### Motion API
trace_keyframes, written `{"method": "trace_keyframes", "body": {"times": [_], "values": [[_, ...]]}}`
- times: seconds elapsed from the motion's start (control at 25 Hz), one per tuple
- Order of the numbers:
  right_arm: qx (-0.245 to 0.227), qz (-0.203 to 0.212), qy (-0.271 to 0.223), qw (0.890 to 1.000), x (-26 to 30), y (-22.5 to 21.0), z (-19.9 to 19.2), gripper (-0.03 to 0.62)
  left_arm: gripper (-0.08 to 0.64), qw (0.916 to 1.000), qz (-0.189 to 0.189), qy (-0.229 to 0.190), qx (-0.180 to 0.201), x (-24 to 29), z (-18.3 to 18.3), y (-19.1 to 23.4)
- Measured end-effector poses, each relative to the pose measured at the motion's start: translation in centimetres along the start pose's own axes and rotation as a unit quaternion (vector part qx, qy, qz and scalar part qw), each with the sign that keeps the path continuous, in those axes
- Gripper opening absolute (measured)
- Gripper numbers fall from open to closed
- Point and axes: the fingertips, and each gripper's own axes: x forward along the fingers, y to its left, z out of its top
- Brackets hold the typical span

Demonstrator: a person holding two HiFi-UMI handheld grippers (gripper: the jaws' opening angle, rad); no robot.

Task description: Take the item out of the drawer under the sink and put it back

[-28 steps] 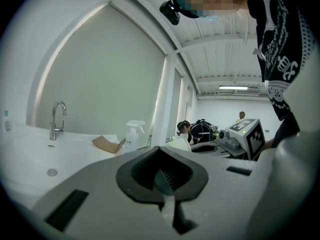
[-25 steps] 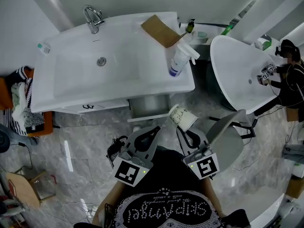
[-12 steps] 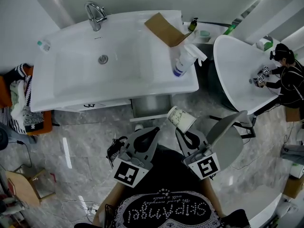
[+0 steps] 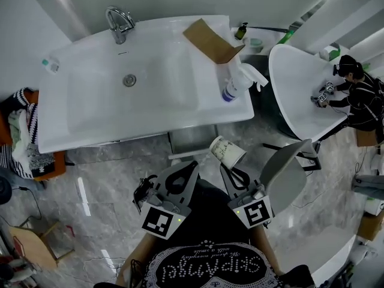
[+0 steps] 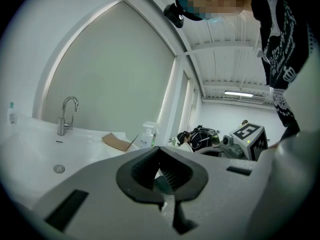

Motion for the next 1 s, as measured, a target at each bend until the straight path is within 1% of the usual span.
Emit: {"method": "trace_keyframes", "body": {"times": [0.08, 0.16, 0.32, 0.48, 0.56, 0.8, 0.92, 1.0], "values": [[-0.052, 0.007, 0.042, 0.998, 0.4, 0.5, -1.0, 0.024, 0.0, 1.0, -0.003, 0.003, -0.005, -0.3, -0.1, 0.6], [-0.081, 0.011, 0.08, 0.993, 0.9, 0.8, -2.0, 0.023, 0.0, 0.9999, -0.002, 0.007, -0.012, -0.7, -0.3, 1.4], [-0.092, 0.004, 0.113, 0.989, 1.8, 1.3, -3.2, 0.025, 0.0, 0.9994, 0.006, 0.014, -0.031, -1.9, -0.6, 2.6], [-0.119, -0.002, 0.136, 0.984, 2.9, 1.7, -4.1, 0.023, 0.0, 0.9991, 0.0, 0.022, -0.036, -2.9, -0.6, 3.5], [-0.135, 0.002, 0.148, 0.98, 3.6, 1.9, -4.7, 0.023, 0.0, 0.999, 0.005, 0.02, -0.04, -3.2, -0.5, 4.1], [-0.2, 0.035, 0.193, 0.96, 5.8, 2.4, -7.5, 0.025, 0.0, 0.9978, 0.022, 0.02, -0.058, -3.6, -1.0, 5.3], [-0.222, 0.052, 0.215, 0.95, 7.0, 2.1, -10.1, 0.023, 0.0, 0.9969, 0.037, 0.022, -0.066, -3.9, -1.2, 6.1], [-0.228, 0.059, 0.231, 0.944, 7.6, 1.7, -11.6, 0.023, 0.0, 0.9962, 0.045, 0.022, -0.072, -4.0, -1.3, 6.5]]}}
